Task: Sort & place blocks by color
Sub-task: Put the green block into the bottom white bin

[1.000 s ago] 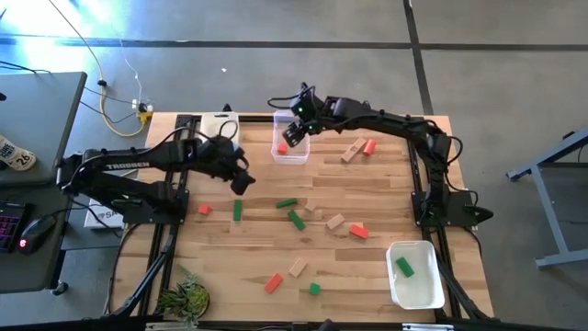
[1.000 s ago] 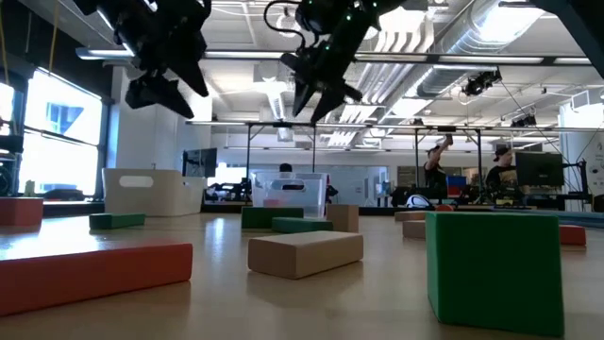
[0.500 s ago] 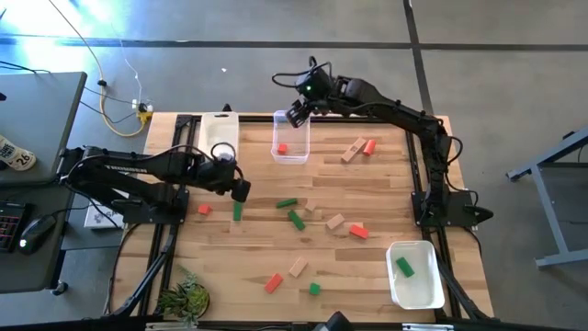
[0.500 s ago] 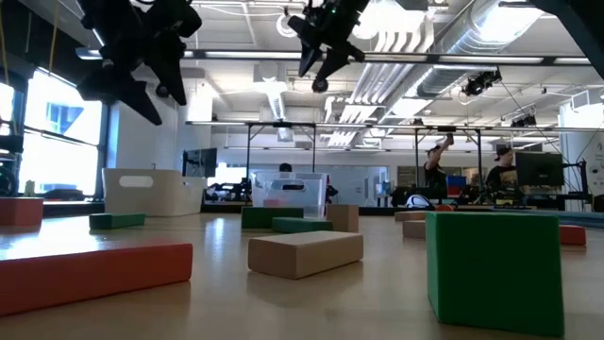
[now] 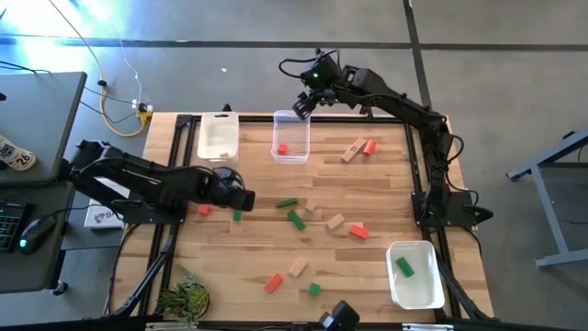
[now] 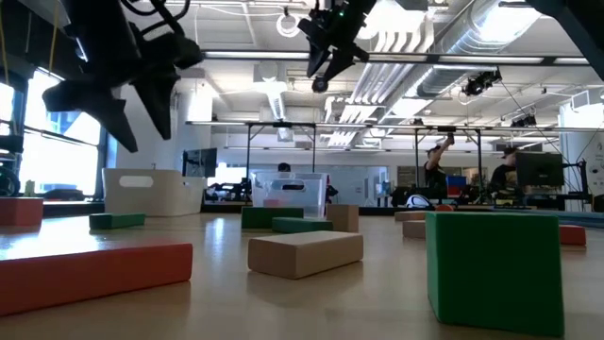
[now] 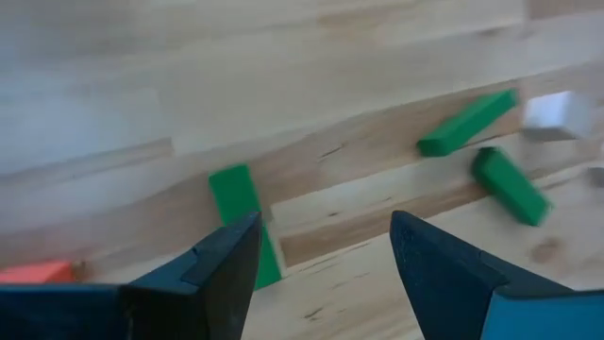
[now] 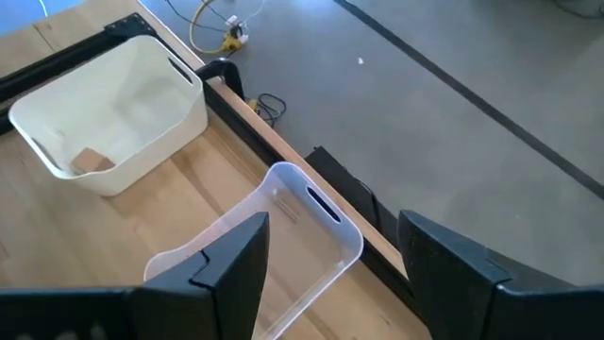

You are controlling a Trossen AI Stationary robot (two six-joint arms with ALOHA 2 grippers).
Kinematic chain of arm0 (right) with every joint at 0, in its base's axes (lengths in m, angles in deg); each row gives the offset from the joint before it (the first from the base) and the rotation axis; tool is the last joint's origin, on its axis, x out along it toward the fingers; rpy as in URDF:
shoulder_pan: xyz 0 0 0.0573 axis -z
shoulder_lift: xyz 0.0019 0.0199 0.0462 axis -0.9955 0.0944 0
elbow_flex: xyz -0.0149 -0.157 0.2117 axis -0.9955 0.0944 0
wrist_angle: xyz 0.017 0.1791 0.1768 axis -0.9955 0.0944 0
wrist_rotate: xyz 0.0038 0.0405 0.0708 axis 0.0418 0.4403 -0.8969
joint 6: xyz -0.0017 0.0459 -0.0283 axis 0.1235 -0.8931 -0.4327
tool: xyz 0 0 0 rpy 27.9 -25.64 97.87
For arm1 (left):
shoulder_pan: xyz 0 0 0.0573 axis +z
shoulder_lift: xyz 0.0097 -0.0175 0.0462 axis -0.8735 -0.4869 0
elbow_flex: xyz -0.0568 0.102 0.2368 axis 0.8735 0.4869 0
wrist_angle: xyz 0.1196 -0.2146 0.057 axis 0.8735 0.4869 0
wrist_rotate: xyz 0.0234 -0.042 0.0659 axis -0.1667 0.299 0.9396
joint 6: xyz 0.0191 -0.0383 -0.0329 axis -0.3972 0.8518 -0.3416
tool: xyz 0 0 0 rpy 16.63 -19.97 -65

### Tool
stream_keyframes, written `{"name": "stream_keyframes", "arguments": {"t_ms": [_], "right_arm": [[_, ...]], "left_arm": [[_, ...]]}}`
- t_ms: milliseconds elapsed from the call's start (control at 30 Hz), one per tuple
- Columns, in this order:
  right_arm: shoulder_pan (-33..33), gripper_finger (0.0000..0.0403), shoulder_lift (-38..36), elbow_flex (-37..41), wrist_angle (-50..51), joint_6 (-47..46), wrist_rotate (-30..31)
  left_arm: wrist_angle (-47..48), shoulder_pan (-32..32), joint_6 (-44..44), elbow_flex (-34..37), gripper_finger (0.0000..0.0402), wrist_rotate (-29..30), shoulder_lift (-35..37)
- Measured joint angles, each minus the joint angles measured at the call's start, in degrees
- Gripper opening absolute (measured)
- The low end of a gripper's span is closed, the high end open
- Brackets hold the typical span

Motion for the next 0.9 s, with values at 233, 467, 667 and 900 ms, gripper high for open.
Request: {"name": "stream_keyframes", "arguments": {"t_ms": [233,467,667,900], "right_arm": [[0.5,0.0222,0.0,0.0,0.0,2.3,-0.5],[0.5,0.0222,0.0,0.0,0.0,3.0,-0.5],[0.5,0.0222,0.0,0.1,0.0,3.0,-0.5],[0.5,0.0222,0.0,0.1,0.0,3.0,-0.5]], "left_arm": [[0.0,-2.8,7.5,0.0,0.0225,0.0,-7.0],[0.2,-4.5,12.7,0.0,0.0225,-1.7,-12.1],[0.8,-4.9,15.4,0.0,0.0225,-2.0,-14.7],[0.8,-4.9,15.5,0.0,0.0225,-2.8,-19.0]]}}
